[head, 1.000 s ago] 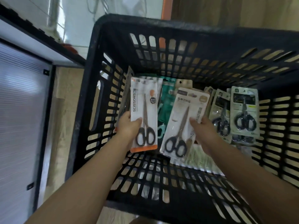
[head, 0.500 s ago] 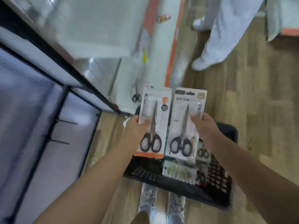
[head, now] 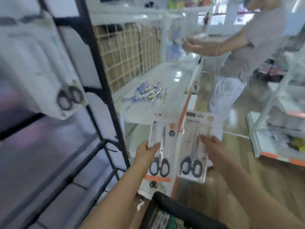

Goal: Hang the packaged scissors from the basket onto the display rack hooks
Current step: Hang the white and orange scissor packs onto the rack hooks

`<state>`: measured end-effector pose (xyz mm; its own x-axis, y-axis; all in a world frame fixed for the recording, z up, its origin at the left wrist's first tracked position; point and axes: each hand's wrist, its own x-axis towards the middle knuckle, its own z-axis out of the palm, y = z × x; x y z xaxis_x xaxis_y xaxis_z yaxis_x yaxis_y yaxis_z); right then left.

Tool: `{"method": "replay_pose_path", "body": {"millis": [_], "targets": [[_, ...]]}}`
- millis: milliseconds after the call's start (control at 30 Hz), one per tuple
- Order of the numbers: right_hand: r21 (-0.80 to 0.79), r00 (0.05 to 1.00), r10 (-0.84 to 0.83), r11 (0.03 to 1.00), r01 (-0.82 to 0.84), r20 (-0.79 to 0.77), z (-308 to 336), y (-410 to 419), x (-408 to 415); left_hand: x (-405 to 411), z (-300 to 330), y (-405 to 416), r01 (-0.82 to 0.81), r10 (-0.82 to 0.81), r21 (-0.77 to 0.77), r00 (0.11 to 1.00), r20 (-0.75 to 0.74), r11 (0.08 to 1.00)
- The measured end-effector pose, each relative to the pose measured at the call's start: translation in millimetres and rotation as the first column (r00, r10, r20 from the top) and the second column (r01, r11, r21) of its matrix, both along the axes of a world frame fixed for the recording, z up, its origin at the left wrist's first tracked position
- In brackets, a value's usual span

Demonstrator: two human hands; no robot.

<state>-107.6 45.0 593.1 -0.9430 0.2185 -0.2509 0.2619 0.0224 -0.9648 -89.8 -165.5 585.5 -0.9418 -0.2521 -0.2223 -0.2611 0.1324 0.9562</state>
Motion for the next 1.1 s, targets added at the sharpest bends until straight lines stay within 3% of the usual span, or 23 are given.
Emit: {"method": "replay_pose_path", "body": {"millis": [133, 267, 433, 667, 867, 1100], "targets": [[-0.017, 0.991, 0.109, 0.994, -0.108, 0.083, -20.2, -10.9, 26.4, 49.9, 0.7, -8.0, -0.161, 0.159, 0.023, 0.986, 0.051, 0.987], [0.062, 0.961, 0.243, 0.965, -0.253, 0.133, -37.9, -22.9, 69.7, 113.4, -18.5, -3.5, -0.332, 0.325, 0.028, 0.937, 0.131, 0.943], [0.122, 0.875, 0.448, 0.873, -0.473, 0.183, -48.2, -46.6, 97.0, 176.4, -35.8, -12.6, -0.493, 0.480, -0.002, 0.846, 0.232, 0.870], [0.047, 0.798, 0.599, 0.797, -0.602, 0.067, 25.2, -101.1, 101.3, 203.6, 22.3, -53.8, -0.646, 0.647, -0.028, 0.760, 0.058, 0.762], [0.034, 0.749, 0.657, 0.753, -0.657, -0.085, 108.9, -148.8, 88.6, 194.2, 95.7, -86.1, -0.667, 0.663, 0.022, 0.734, -0.146, 0.744], [0.143, 0.696, 0.657, 0.749, -0.647, -0.289, 192.4, -186.4, 58.4, 172.7, 174.1, -113.6, -0.622, 0.622, 0.130, 0.698, -0.355, 0.772]]}}
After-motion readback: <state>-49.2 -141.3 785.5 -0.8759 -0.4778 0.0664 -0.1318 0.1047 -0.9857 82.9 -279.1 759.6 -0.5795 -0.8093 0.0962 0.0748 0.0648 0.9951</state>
